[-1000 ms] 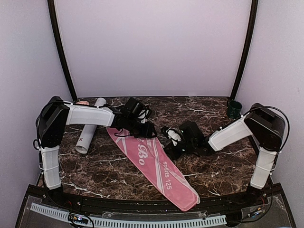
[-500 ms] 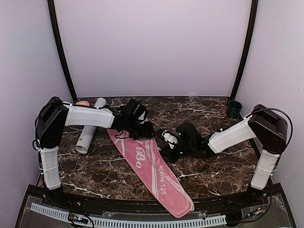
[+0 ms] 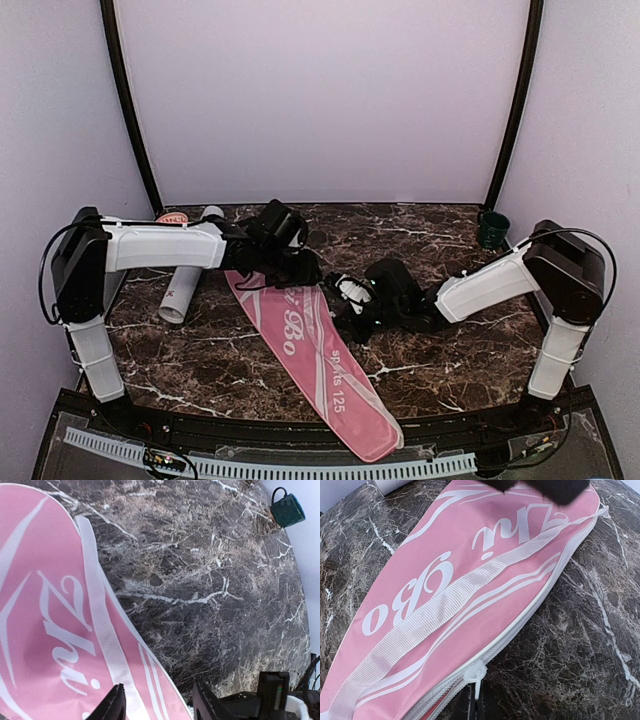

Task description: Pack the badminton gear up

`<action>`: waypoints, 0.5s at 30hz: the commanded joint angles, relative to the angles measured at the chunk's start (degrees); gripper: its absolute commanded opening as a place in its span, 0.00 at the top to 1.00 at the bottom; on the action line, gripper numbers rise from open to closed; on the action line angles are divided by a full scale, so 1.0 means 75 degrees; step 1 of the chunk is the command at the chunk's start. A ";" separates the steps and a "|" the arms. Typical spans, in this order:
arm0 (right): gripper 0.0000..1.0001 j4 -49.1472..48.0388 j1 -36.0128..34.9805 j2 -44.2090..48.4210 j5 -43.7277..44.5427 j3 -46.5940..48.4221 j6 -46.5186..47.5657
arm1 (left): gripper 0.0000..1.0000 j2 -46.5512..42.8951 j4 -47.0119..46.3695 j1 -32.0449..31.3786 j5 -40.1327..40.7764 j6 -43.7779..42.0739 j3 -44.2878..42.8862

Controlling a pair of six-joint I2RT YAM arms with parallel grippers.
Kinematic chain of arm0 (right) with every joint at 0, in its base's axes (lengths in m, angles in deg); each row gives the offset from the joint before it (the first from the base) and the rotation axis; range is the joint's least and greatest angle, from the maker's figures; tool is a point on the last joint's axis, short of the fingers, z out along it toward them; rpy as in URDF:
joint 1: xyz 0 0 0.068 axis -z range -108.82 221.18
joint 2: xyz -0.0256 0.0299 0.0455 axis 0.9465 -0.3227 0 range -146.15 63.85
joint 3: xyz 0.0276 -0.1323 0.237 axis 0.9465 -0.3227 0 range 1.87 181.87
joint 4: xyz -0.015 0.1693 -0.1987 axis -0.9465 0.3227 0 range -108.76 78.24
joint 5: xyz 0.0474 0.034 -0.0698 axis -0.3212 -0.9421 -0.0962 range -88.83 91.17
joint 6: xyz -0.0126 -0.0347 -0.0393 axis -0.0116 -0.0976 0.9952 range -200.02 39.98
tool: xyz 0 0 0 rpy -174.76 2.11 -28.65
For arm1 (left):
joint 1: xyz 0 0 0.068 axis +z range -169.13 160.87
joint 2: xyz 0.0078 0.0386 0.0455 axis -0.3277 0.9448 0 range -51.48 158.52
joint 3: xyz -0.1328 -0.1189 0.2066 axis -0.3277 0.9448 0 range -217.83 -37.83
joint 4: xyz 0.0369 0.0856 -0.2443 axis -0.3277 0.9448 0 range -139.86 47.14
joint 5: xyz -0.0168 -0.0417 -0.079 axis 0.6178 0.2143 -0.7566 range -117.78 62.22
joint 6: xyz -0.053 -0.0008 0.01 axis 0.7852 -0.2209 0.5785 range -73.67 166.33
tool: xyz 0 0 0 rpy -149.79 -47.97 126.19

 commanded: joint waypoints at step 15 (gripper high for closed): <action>1.00 -0.0671 -0.0190 0.0370 0.0130 -0.0078 0.0123 | 0.51 0.0732 -0.0545 -0.0132 -0.0477 0.0225 -0.0265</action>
